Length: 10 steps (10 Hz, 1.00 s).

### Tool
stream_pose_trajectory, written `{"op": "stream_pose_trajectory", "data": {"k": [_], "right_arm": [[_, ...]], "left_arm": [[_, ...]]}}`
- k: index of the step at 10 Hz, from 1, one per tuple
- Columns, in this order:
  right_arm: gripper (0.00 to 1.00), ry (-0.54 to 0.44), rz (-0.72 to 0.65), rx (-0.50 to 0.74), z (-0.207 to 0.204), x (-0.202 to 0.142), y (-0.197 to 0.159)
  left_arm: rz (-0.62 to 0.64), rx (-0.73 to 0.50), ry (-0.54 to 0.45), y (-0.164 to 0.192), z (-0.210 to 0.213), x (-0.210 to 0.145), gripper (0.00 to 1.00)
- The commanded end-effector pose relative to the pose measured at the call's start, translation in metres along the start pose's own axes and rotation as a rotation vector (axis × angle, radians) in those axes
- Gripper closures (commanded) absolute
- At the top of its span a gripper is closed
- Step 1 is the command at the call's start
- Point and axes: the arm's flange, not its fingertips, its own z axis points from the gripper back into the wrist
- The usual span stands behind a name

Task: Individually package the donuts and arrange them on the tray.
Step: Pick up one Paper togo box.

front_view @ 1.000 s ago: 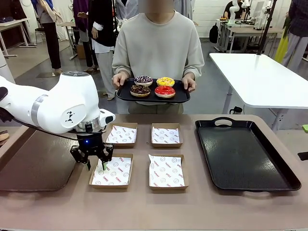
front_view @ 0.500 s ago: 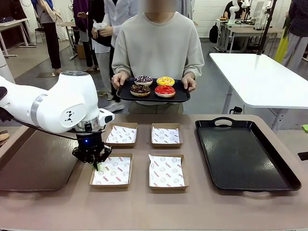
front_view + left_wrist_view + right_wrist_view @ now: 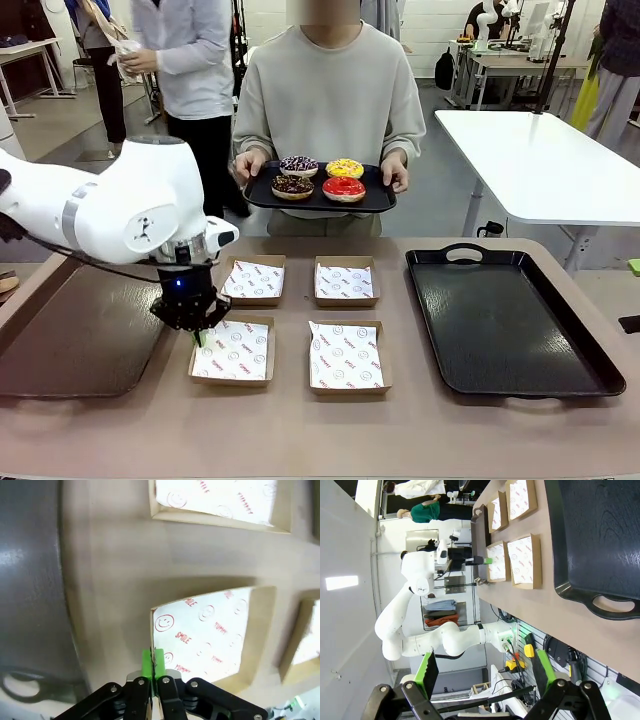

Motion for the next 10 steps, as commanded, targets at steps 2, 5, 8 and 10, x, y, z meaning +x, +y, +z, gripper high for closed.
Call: {"op": "stream_pose_trajectory", "data": {"k": [2, 5, 8, 10], "right_arm": [[0.0, 0.0, 0.006, 0.014, 0.0, 0.0, 0.0], [0.0, 0.0, 0.006, 0.014, 0.0, 0.0, 0.0], [0.0, 0.0, 0.006, 0.014, 0.0, 0.0, 0.0], [0.0, 0.0, 0.006, 0.014, 0.0, 0.0, 0.0]], "left_arm": [[-0.085, -0.004, -0.006, 0.007, 0.105, 0.006, 1.0], [-0.073, 0.004, -0.039, 0.005, 0.173, 0.045, 1.0], [-0.061, -0.048, -0.025, 0.019, 0.196, 0.099, 1.0], [-0.06, -0.098, -0.02, 0.027, 0.189, 0.125, 1.0]]}}
